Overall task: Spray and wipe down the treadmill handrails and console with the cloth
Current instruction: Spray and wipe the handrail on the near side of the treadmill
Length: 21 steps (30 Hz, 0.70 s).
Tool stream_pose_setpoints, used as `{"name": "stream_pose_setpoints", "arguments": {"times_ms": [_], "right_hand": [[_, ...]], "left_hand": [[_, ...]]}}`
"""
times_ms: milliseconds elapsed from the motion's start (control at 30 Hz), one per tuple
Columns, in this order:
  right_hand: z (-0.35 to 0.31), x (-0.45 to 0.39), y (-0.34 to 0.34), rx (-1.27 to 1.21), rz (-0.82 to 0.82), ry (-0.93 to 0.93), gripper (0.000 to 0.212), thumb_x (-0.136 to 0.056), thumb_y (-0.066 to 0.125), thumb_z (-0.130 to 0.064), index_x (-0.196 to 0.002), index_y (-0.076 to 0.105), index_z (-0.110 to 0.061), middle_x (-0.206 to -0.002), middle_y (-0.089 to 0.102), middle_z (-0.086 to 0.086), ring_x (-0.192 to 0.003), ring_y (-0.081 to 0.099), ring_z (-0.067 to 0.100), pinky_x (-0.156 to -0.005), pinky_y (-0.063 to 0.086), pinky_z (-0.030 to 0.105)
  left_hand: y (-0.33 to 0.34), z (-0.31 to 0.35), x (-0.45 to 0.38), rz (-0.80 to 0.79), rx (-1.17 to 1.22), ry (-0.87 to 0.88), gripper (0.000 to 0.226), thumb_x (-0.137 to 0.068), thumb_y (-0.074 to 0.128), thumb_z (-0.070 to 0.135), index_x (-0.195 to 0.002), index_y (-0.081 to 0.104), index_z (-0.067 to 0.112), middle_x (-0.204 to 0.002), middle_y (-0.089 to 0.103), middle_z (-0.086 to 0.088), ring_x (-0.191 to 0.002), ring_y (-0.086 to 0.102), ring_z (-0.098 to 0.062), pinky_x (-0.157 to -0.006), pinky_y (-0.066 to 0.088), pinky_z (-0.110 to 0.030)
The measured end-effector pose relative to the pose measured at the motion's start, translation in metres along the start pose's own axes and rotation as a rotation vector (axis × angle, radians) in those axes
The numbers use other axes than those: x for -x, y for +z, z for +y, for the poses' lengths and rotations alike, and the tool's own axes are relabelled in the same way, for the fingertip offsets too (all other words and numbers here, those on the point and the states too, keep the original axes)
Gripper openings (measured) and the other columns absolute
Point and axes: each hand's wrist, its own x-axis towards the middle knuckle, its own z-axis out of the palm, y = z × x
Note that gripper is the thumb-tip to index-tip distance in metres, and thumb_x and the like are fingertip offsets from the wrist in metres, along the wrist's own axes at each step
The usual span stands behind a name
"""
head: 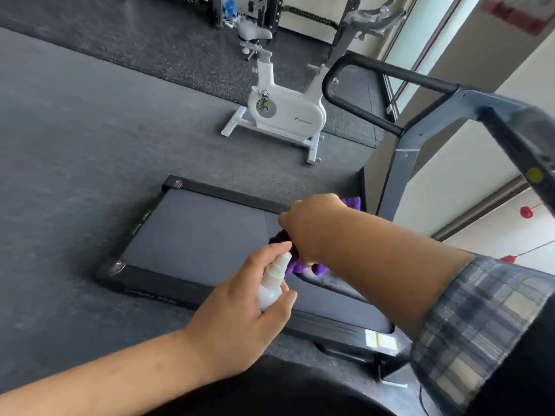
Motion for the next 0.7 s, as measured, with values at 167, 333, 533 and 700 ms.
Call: {"name": "stream_pose_setpoints", "arguments": {"times_ms": [167, 333, 533, 700], "right_hand": [[0.069, 0.046, 0.032, -0.257, 0.093, 0.188, 0.066, -0.061, 0.078, -0.05, -0.116, 0.047, -0.031, -0.088, 0.055, -0.008, -0.069, 0.058, 0.016, -0.062, 0.054, 0.034], [0.108, 0.083, 0.089, -0.444, 0.143, 0.36, 0.067, -0.056, 0.075, -0.056, -0.115, 0.048, -0.043, -0.09, 0.054, -0.019, -0.078, 0.055, 0.008, -0.067, 0.05, 0.03], [0.084, 0.068, 0.107, -0.095, 0.429, 0.415, 0.058, -0.062, 0.069, -0.055, -0.114, 0.053, -0.034, -0.101, 0.056, -0.007, -0.086, 0.056, 0.022, -0.068, 0.036, 0.035], [0.075, 0.063, 0.099, -0.043, 0.461, 0.37, 0.058, -0.067, 0.073, -0.048, -0.116, 0.05, -0.03, -0.094, 0.059, -0.006, -0.079, 0.058, 0.022, -0.065, 0.044, 0.034]], "left_hand": [[0.003, 0.001, -0.017, -0.043, -0.013, 0.111, 0.053, -0.09, 0.054, 0.046, -0.132, 0.026, 0.062, -0.101, 0.06, 0.021, -0.087, 0.063, -0.007, -0.074, 0.044, -0.009], [0.002, -0.009, -0.025, -0.082, 0.019, 0.118, 0.051, -0.09, 0.054, 0.047, -0.132, 0.028, 0.061, -0.101, 0.061, 0.017, -0.082, 0.063, -0.007, -0.07, 0.044, -0.009], [0.003, -0.018, -0.032, -0.113, 0.05, 0.099, 0.052, -0.087, 0.054, 0.047, -0.13, 0.03, 0.062, -0.1, 0.061, 0.016, -0.086, 0.062, -0.01, -0.074, 0.043, -0.009], [0.005, -0.018, -0.035, -0.13, 0.067, 0.105, 0.053, -0.087, 0.055, 0.046, -0.131, 0.03, 0.061, -0.099, 0.062, 0.017, -0.086, 0.063, -0.01, -0.074, 0.043, -0.009]]}}
